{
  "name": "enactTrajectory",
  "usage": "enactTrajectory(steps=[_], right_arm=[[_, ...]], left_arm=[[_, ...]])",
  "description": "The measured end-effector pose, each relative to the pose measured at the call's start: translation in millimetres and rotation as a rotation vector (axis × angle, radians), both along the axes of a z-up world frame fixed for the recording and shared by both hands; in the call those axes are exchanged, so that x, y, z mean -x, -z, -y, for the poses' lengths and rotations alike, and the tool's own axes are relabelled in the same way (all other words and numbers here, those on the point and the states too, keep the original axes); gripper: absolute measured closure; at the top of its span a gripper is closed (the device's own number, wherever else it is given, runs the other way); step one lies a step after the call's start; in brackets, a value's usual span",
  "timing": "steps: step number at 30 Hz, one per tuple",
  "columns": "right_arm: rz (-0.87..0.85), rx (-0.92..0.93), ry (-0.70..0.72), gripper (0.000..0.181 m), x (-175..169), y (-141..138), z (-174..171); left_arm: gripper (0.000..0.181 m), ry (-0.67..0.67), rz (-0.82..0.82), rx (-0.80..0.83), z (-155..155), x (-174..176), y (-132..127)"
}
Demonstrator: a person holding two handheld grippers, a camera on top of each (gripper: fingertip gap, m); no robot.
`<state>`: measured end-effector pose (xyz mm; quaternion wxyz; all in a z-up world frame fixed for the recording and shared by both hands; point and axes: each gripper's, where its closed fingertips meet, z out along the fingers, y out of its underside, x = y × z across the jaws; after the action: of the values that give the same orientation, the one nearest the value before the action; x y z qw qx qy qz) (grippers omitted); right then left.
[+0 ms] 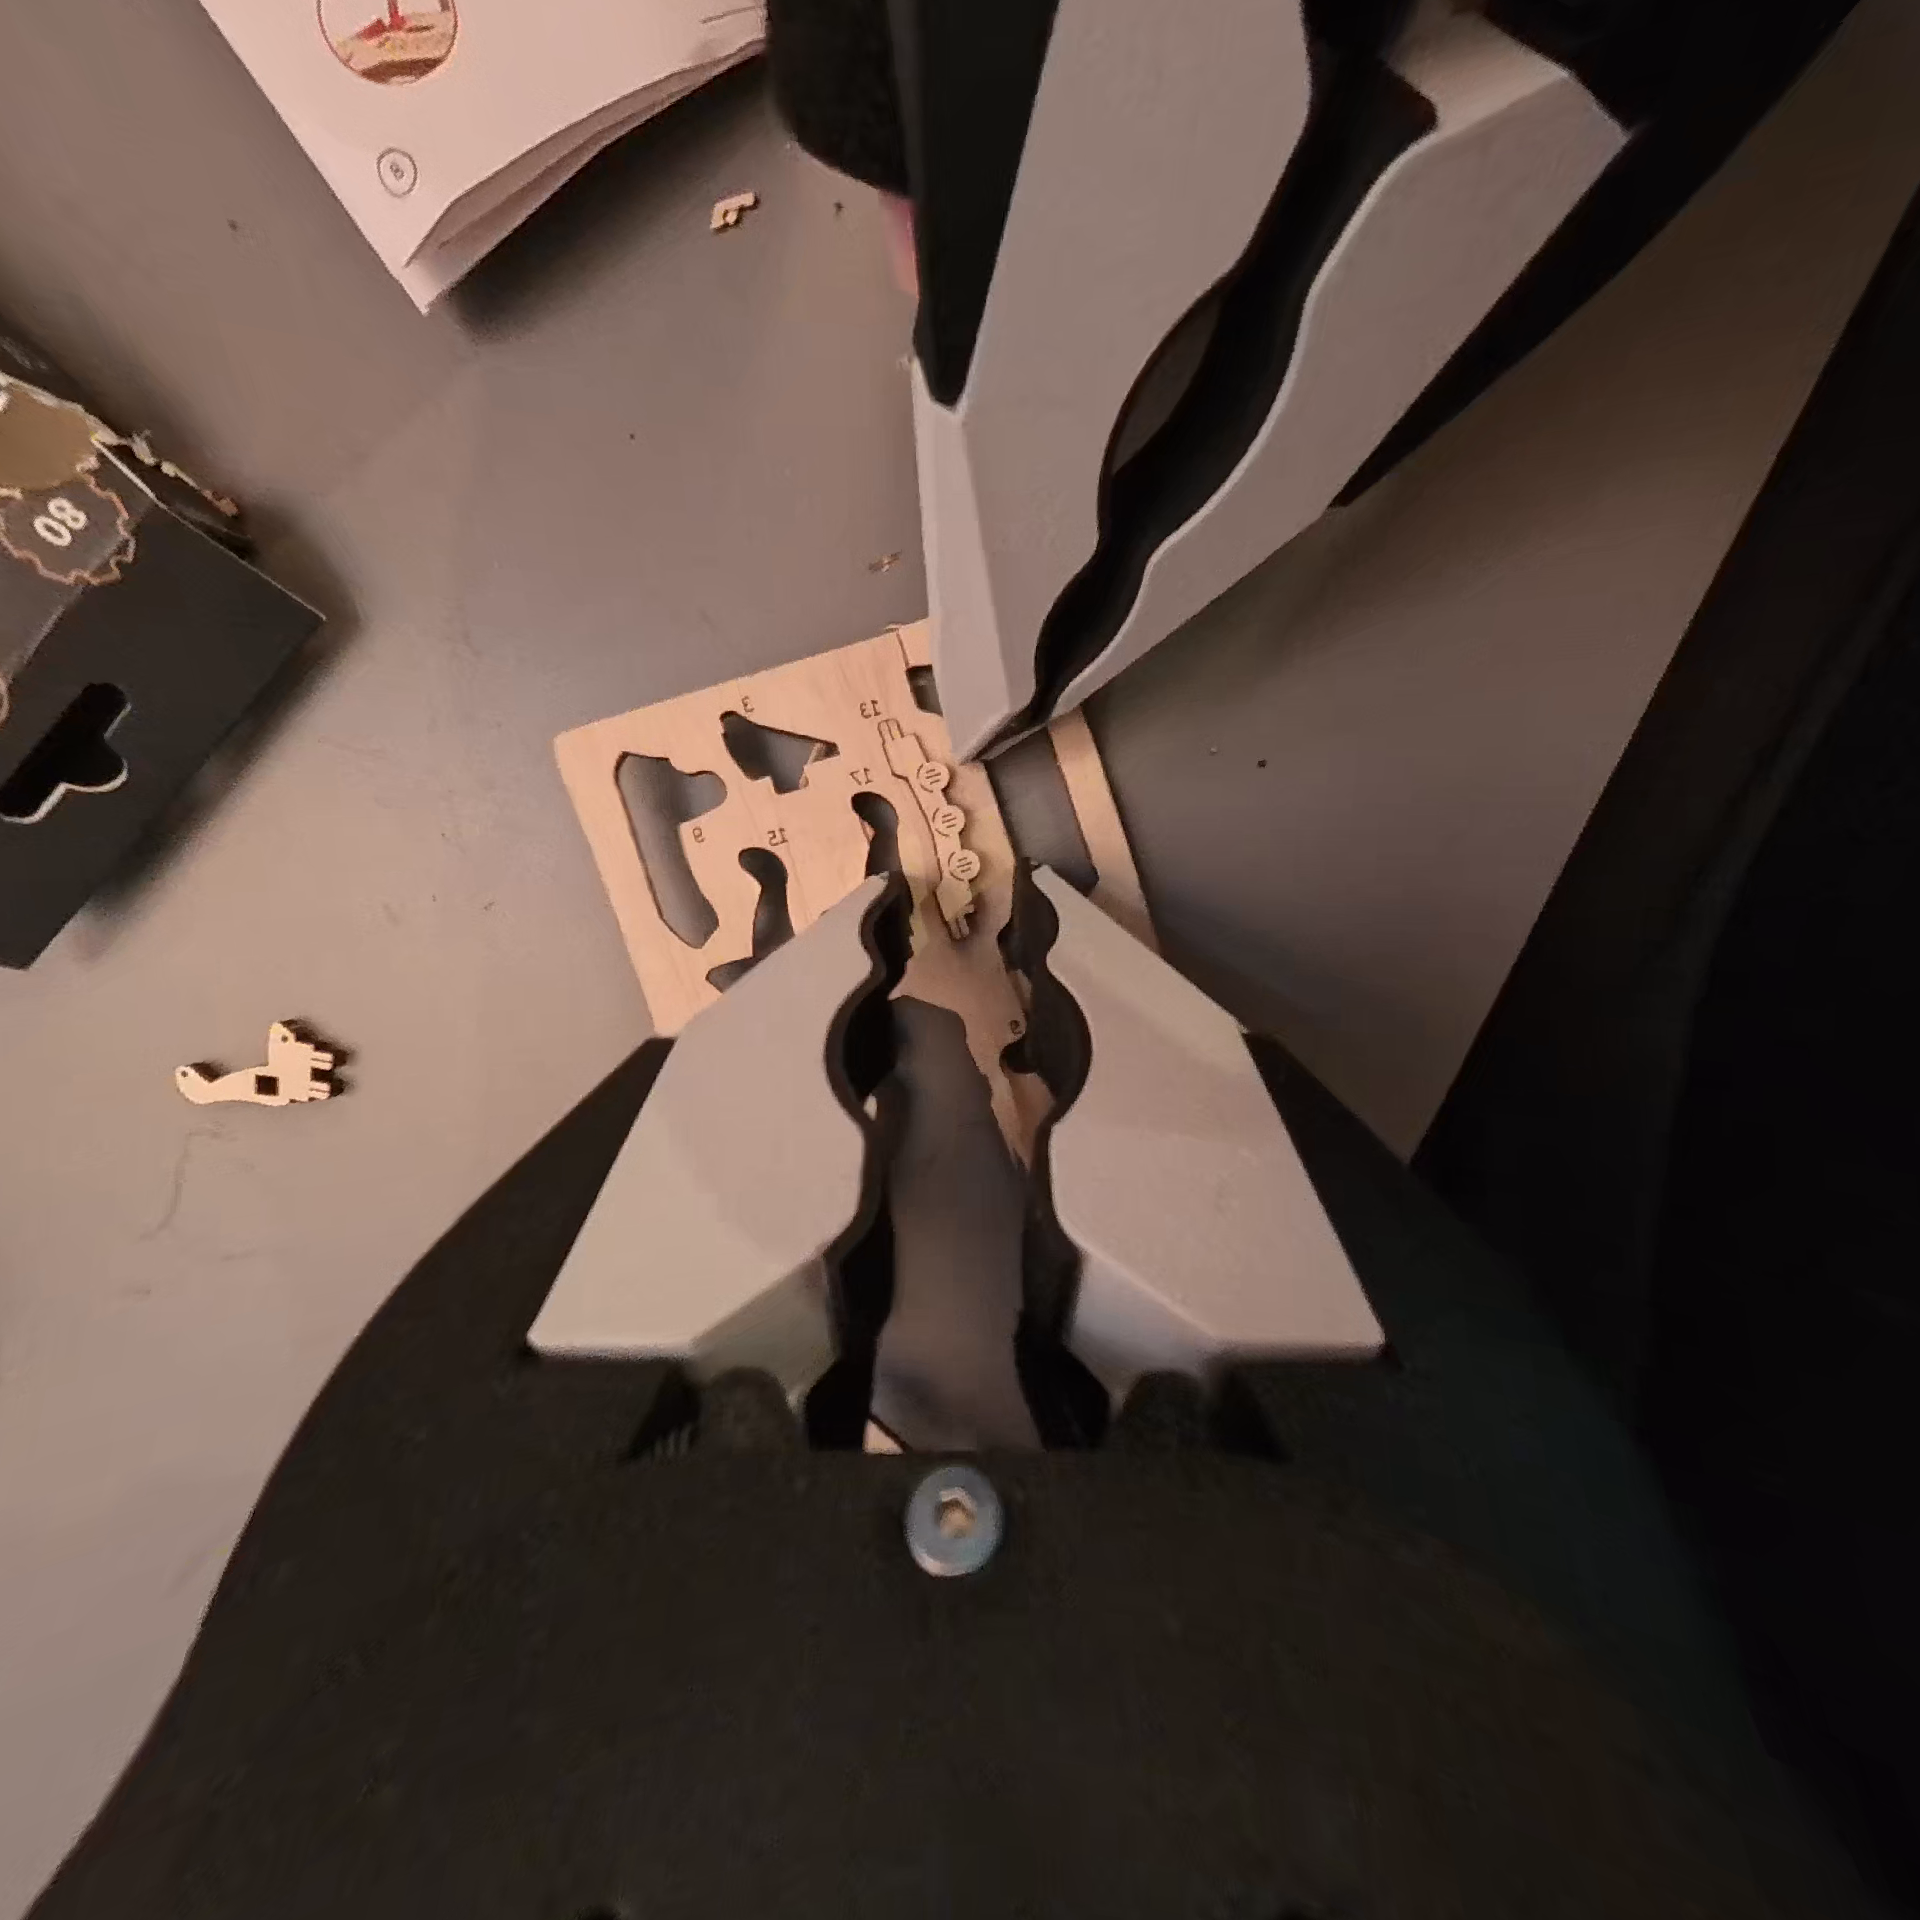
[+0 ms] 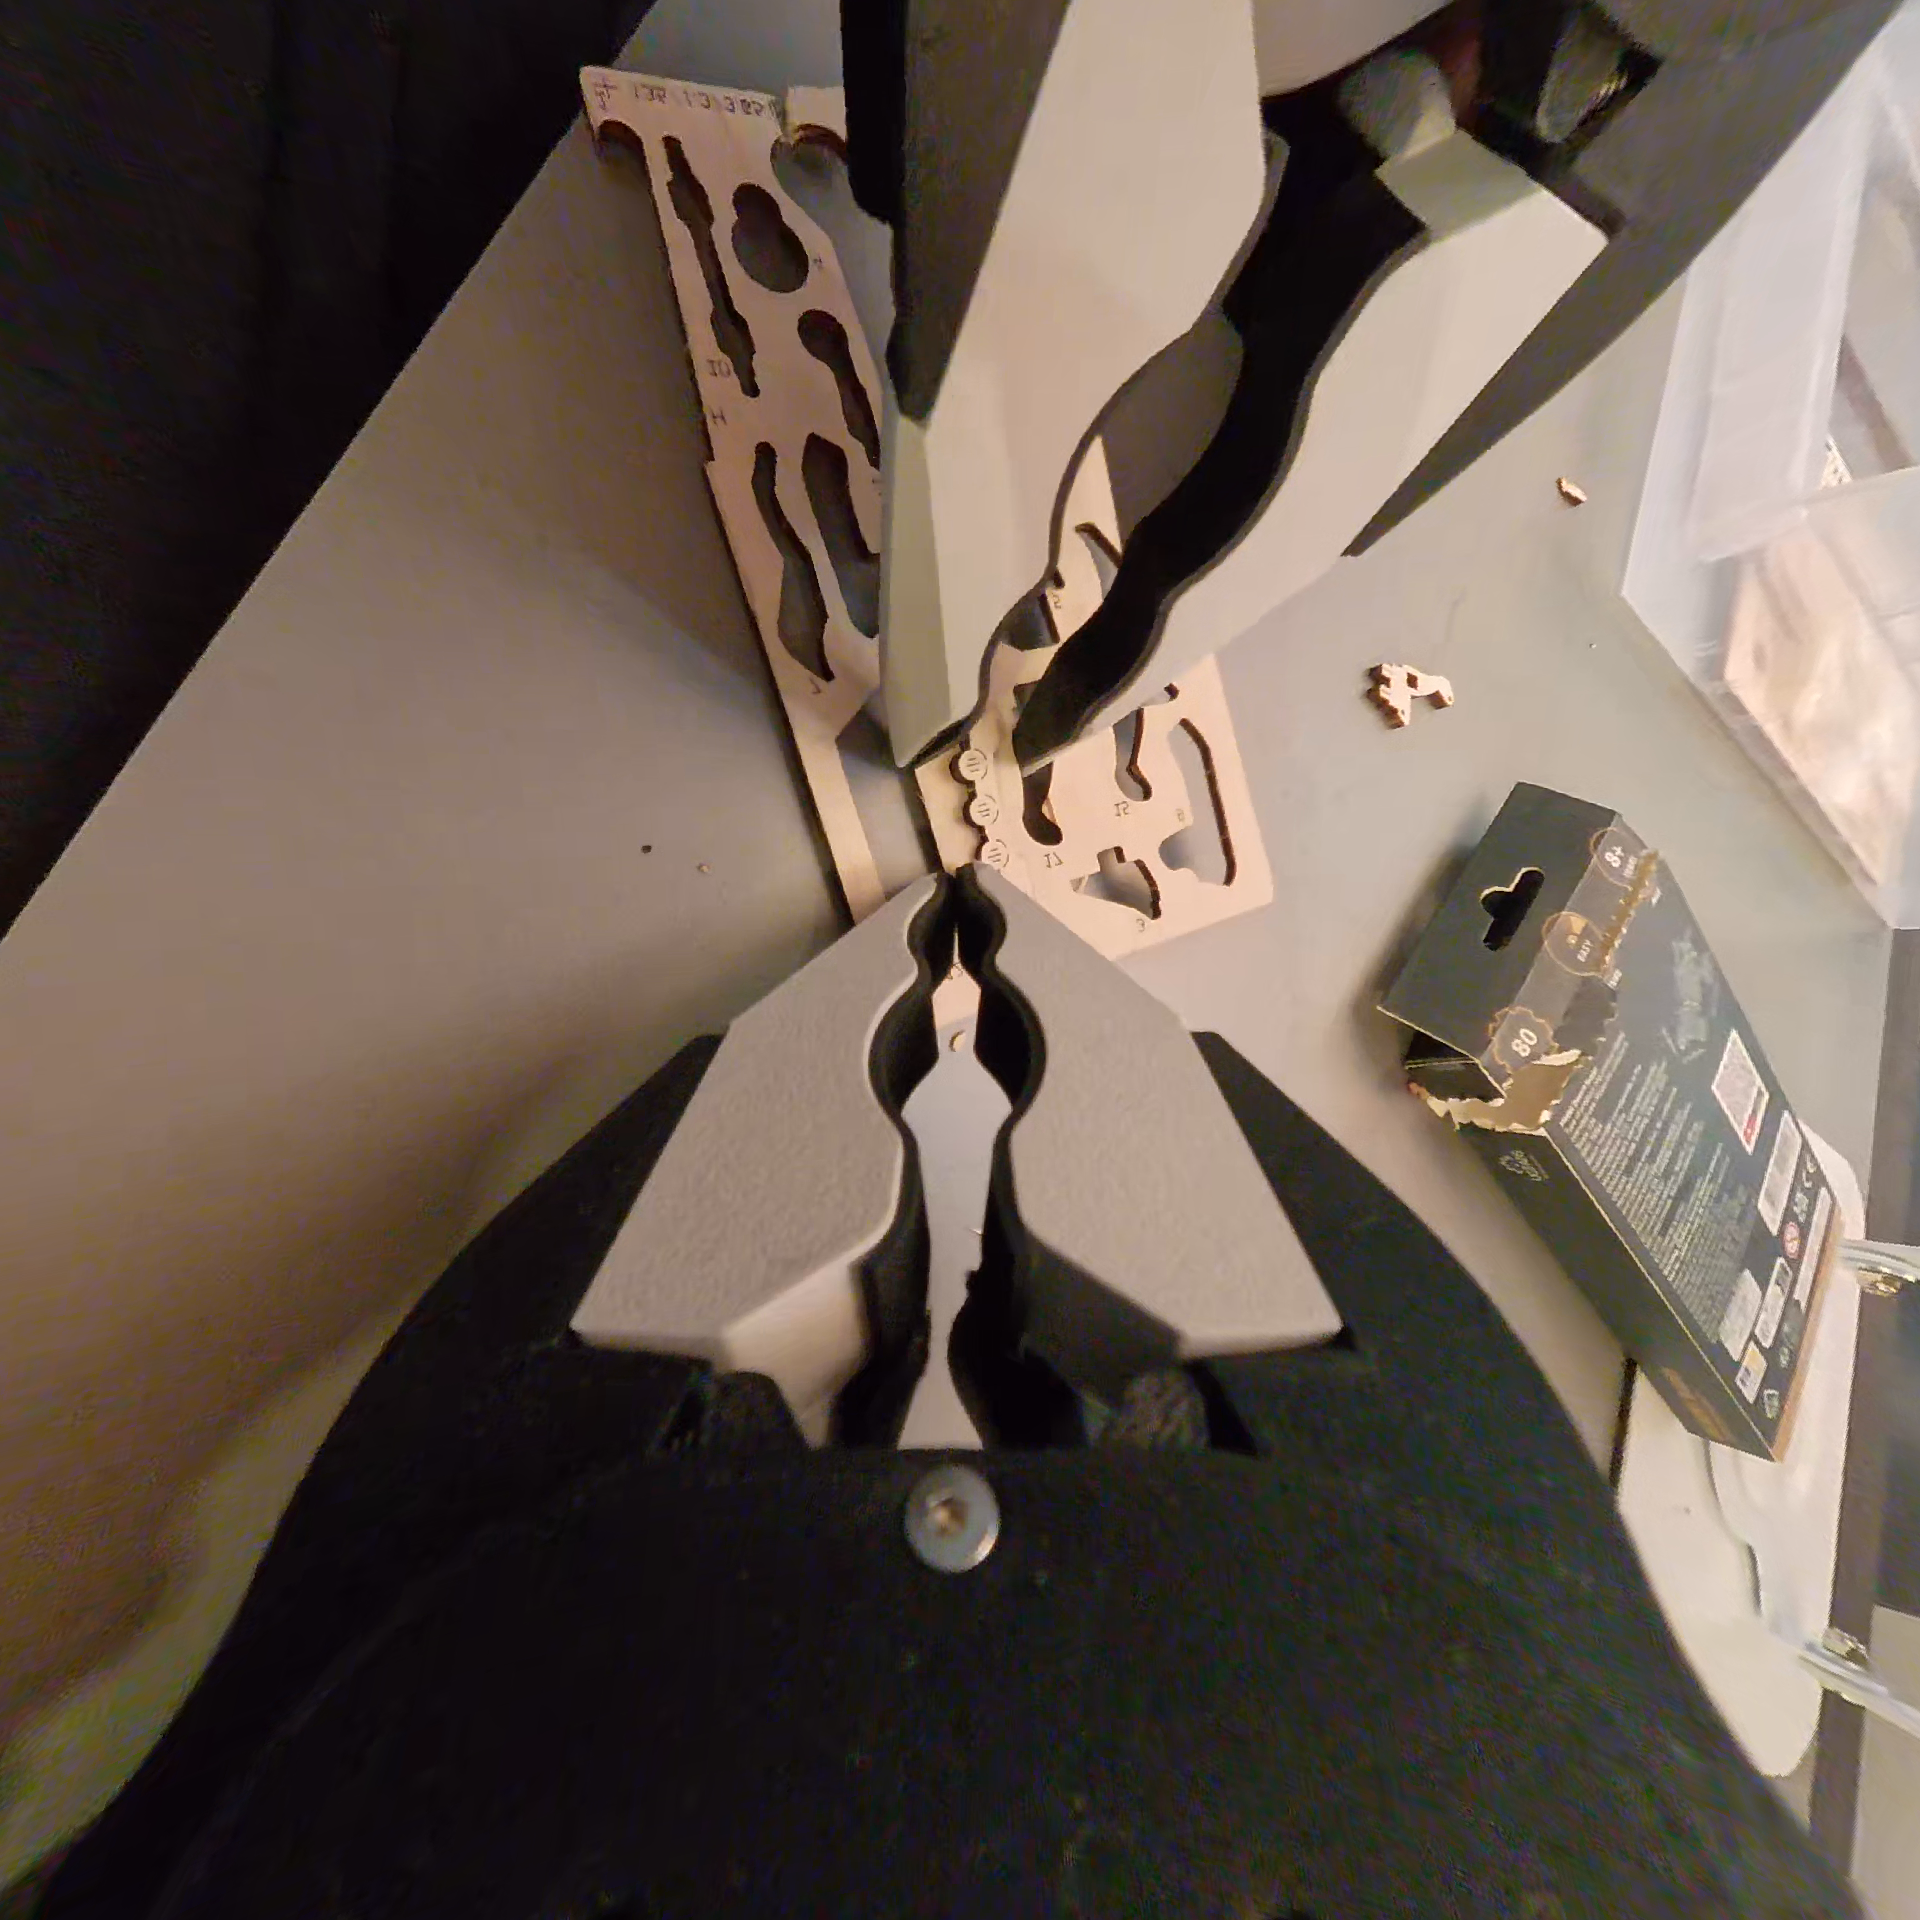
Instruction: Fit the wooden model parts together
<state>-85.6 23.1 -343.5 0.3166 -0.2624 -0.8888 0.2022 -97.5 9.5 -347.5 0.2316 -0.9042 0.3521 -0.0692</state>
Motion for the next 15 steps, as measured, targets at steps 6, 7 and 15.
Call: enactTrajectory(steps=[6, 7, 15], right_arm=[[0.001, 0.007, -0.002, 0.181, 0, 0, 0], [0.001, 0.007, -0.003, 0.181, 0, 0, 0], [0.003, 0.016, 0.0, 0.181, 0, 0, 0]], left_arm=[[0.165, 0.055, -0.055, -0.059, 1, 0, -4], [0.165, 0.049, -0.04, -0.059, 1, 0, -5], [0.174, 0.067, -0.043, -0.083, -1, 1, -5]])
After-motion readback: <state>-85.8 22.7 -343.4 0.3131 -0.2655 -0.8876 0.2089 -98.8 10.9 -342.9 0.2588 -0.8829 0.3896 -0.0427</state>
